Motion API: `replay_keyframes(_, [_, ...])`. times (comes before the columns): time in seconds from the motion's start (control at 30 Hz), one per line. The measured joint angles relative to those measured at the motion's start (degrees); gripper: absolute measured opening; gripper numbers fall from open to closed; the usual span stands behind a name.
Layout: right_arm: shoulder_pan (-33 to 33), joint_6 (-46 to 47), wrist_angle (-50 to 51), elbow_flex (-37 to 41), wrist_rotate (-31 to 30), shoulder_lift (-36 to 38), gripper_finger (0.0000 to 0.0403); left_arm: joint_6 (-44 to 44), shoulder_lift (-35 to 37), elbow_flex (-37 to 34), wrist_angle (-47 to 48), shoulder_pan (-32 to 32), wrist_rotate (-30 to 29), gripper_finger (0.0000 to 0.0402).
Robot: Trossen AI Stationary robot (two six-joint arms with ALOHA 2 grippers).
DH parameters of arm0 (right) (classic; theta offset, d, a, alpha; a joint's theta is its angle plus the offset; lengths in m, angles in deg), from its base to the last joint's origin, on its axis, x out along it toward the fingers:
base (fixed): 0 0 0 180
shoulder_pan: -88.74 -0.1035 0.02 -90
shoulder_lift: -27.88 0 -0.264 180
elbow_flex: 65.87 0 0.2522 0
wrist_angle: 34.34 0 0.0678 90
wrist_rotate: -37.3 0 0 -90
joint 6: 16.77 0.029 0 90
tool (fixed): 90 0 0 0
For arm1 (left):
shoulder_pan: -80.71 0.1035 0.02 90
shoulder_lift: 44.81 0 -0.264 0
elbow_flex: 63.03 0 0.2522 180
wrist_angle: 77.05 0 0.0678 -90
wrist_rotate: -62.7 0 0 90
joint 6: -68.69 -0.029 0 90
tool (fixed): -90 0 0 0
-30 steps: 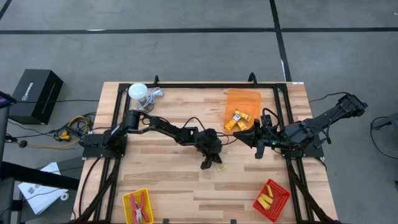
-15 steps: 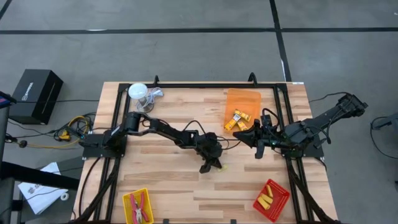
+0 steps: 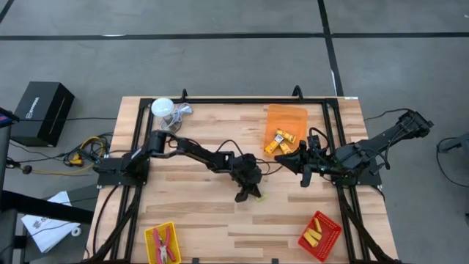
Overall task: Pick & Place School Supplies
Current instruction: Put the eraser into the red bin
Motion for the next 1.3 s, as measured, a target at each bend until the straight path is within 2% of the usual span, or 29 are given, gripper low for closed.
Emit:
replay_keyframes(0.27, [0.0, 0.0, 0.0, 0.0, 0.0, 0.0, 0.0000, -1.4, 0.0, 0.0, 2.0, 1.9, -1.4, 0.0000])
replay_keyframes(1.3, [0.0, 0.0, -0.1, 0.0, 0.0, 0.0, 0.0000, 1.3, -0.1, -0.2, 0.4, 0.3, -1.1, 0.0000])
